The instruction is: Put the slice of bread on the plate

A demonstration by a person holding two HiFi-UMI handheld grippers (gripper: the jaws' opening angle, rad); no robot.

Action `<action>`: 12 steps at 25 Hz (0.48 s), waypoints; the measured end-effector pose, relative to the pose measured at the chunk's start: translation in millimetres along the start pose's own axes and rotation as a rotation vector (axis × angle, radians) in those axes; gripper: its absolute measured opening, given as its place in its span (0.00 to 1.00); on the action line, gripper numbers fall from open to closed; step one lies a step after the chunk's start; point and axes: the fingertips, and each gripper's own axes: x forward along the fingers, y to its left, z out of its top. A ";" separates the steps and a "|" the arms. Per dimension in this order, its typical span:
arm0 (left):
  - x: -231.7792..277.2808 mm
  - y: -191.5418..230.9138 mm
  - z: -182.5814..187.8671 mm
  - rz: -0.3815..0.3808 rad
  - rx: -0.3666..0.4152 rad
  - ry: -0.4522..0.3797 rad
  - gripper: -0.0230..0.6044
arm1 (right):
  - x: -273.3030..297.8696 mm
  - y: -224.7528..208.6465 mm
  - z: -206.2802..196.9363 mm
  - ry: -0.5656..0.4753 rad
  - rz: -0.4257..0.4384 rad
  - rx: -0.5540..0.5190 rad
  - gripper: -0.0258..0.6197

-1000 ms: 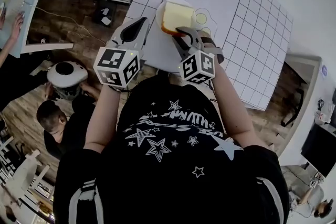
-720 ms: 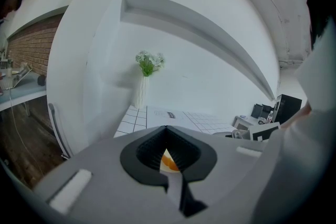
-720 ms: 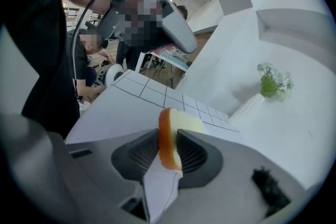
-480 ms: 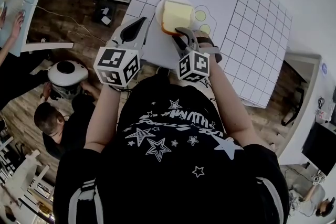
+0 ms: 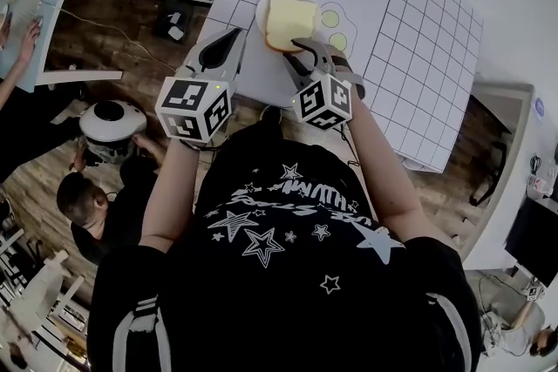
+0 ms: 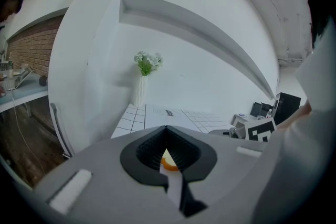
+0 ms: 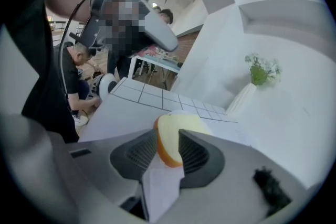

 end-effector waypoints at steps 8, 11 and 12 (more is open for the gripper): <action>-6.4 -21.9 2.8 -0.013 0.027 -0.012 0.05 | -45.5 -22.5 10.2 -0.100 -0.069 0.181 0.21; -9.3 -34.0 5.2 -0.018 0.037 -0.026 0.05 | -65.2 -28.6 12.8 -0.137 -0.090 0.230 0.16; -10.7 -38.5 5.5 -0.020 0.038 -0.029 0.05 | -71.1 -30.2 12.3 -0.143 -0.099 0.245 0.16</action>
